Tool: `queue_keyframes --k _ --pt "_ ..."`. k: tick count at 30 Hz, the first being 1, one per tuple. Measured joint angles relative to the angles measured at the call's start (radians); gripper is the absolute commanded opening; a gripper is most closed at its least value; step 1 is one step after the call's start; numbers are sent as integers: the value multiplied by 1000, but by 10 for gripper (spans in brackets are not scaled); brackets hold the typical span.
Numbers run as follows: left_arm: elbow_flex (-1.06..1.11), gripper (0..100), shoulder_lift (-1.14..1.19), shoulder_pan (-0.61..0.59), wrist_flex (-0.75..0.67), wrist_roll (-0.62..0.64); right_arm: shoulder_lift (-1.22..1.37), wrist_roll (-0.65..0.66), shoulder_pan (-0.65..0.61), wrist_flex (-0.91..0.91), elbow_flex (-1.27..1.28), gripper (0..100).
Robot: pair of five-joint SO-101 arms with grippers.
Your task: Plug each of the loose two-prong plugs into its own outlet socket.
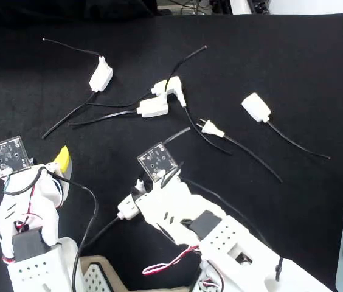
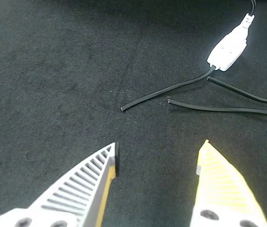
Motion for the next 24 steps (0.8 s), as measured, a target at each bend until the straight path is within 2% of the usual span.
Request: queue_keyframes --k 9,17,24 --pt "0 274 0 0 0 0 0 5 0 0 9 14" --pt "0 274 0 0 0 0 0 83 -2 -2 40 13" --pt "0 274 0 0 0 0 15 100 -2 135 -18 13"
